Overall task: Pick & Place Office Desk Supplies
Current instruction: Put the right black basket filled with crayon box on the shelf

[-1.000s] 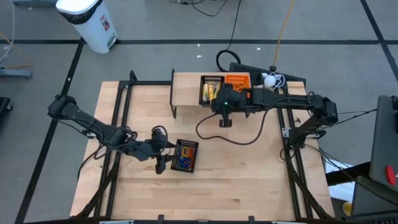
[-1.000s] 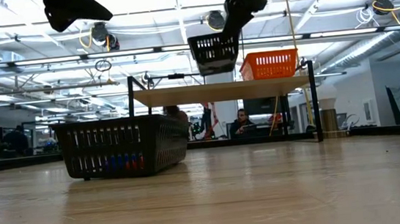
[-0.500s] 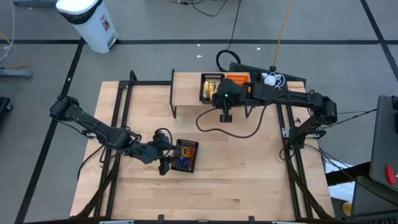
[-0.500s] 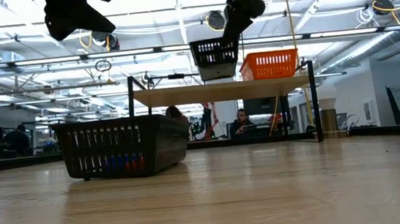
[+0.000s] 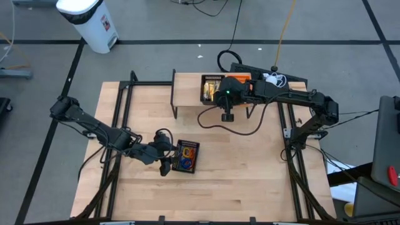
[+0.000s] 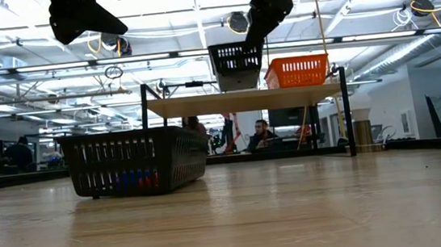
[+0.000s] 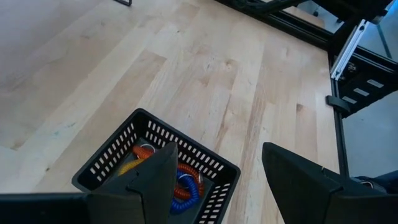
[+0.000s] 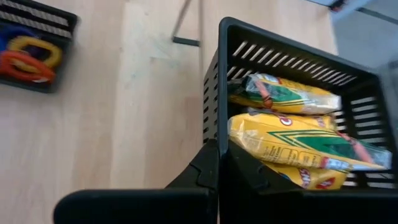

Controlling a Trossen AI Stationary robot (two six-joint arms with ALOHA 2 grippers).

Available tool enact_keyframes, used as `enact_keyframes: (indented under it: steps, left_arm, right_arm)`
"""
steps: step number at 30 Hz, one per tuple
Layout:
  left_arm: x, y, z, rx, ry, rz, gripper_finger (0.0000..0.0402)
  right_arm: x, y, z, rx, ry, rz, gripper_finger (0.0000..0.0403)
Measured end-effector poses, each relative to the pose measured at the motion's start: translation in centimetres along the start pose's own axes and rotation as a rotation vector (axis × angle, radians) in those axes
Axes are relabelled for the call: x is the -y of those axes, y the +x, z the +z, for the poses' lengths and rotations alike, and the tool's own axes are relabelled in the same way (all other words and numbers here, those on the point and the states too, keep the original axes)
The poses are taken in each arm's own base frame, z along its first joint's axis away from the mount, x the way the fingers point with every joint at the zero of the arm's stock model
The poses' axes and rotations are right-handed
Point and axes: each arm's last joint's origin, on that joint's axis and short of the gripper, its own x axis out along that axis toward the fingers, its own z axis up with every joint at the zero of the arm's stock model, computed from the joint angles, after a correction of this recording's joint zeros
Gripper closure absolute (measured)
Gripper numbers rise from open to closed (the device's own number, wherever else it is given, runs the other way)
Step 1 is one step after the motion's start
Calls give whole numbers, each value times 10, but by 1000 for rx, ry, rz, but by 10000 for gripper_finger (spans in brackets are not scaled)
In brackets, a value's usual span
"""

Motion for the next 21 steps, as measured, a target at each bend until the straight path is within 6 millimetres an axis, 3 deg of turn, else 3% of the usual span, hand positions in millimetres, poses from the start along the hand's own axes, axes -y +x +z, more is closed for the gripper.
enact_keyframes:
  steps: [21]
  left_arm:
    - [0,0,0,-2,-5,-3,165]
  right_arm:
    - [11,6,-3,9,37,6,399]
